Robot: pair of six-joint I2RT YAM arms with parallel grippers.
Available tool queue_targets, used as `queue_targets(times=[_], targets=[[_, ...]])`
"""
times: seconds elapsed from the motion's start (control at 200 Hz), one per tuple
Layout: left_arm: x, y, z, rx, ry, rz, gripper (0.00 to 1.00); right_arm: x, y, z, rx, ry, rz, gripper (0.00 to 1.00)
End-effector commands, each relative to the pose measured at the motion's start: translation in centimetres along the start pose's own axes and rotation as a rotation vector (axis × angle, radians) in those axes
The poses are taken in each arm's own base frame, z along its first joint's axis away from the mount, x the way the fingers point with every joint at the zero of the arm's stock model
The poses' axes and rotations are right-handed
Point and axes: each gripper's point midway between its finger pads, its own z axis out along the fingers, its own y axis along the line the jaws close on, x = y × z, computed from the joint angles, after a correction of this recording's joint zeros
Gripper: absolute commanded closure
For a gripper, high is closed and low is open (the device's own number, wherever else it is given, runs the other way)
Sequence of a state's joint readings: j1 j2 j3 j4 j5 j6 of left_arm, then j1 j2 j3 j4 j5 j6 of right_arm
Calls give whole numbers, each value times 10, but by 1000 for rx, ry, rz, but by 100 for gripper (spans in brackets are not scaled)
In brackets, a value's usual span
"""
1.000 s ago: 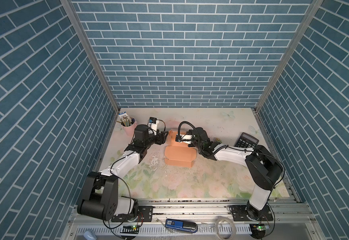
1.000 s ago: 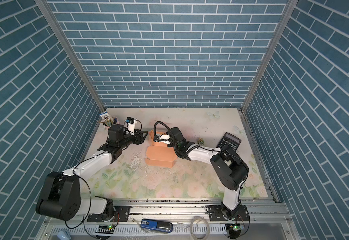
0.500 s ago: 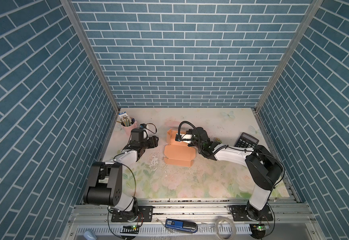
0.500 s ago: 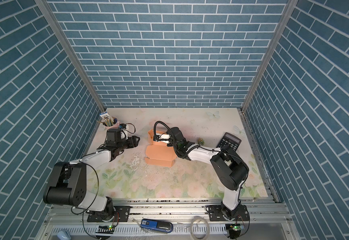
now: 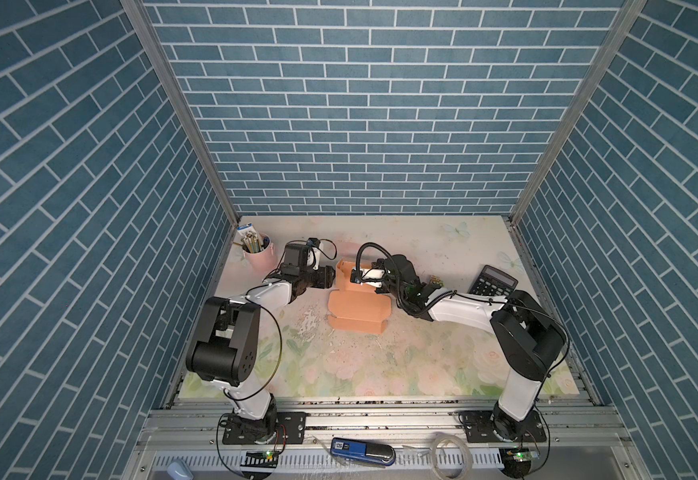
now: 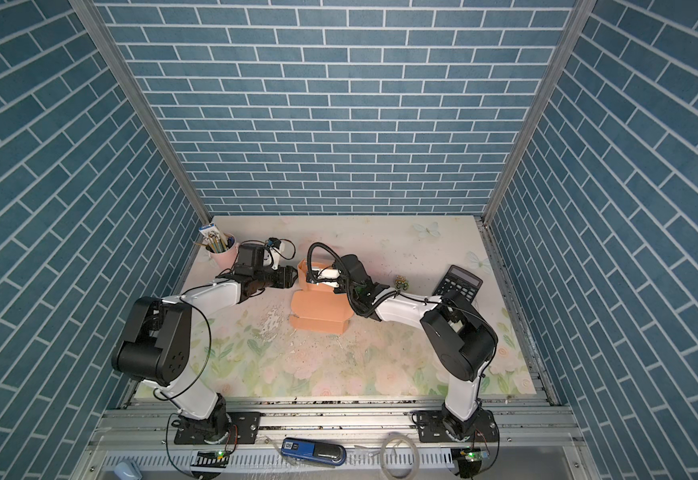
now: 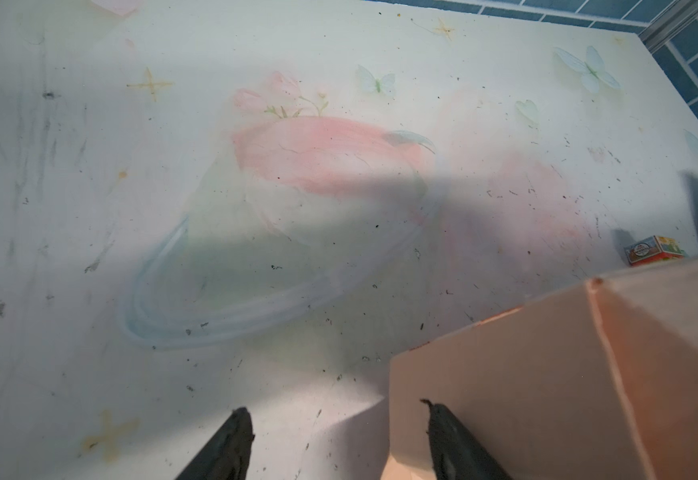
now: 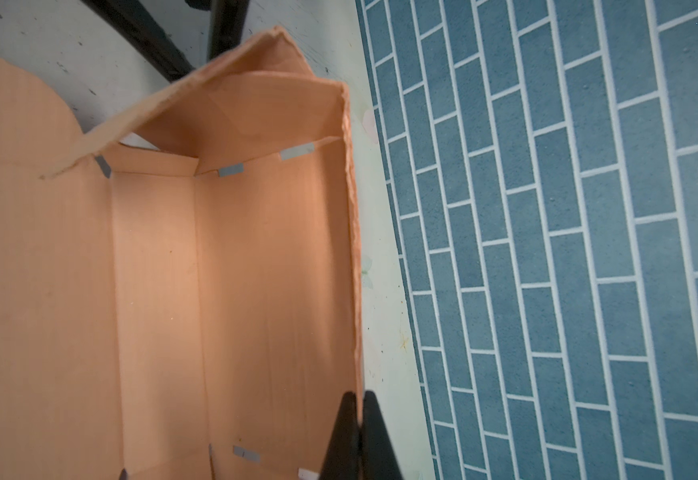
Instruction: Fold the paper box
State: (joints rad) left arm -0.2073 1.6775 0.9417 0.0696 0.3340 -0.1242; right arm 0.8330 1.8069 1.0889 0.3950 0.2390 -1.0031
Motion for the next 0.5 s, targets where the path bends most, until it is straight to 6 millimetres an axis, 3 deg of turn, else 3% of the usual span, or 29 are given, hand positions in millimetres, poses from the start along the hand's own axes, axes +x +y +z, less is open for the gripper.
queue_targets(times=[0.0,0.28,0.495], targets=[[8,-8,-4,36,13,25,30,-9,-9,-3,20,-23,-2,100],[16,-31,-13,132,-31,67,31,-8,-7,-2,12,-17,-5,100],[5,-47,-22,212,-102,147,31,-10,-9,-3,16,-22,-3,100]])
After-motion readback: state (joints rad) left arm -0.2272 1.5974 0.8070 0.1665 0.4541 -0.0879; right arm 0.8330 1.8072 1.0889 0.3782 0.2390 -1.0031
